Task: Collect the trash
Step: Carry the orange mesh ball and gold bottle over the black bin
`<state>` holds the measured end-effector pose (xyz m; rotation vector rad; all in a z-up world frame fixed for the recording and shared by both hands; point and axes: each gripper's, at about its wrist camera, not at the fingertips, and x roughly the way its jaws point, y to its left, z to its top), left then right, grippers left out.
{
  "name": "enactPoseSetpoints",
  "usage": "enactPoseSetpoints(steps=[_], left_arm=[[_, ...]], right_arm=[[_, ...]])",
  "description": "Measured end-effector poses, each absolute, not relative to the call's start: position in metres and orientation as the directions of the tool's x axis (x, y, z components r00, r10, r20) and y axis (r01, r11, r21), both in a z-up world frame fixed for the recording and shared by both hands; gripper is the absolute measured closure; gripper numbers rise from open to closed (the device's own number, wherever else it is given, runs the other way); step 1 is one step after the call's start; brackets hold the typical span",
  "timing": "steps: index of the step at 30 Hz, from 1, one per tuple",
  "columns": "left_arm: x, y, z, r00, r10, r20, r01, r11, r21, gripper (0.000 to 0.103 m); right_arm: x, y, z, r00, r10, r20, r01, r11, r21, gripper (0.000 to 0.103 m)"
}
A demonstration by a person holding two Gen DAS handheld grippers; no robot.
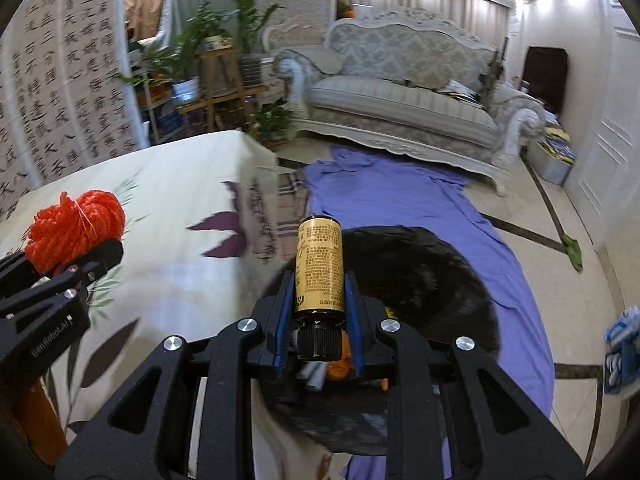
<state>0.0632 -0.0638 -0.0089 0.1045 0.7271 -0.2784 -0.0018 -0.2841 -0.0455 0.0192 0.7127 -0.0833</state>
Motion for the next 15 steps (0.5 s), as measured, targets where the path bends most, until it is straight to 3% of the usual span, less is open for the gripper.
enactPoseSetpoints(steps=[15], left_arm=[[0.089, -0.135, -0.020, 0.695, -0.249, -0.675, 0.376, 0.926, 0.045, 0.067]], right_arm=[[0.019, -0.351, -0.068, 0.718, -0.153, -0.679, 0.216, 0.976, 0.009, 0.080]])
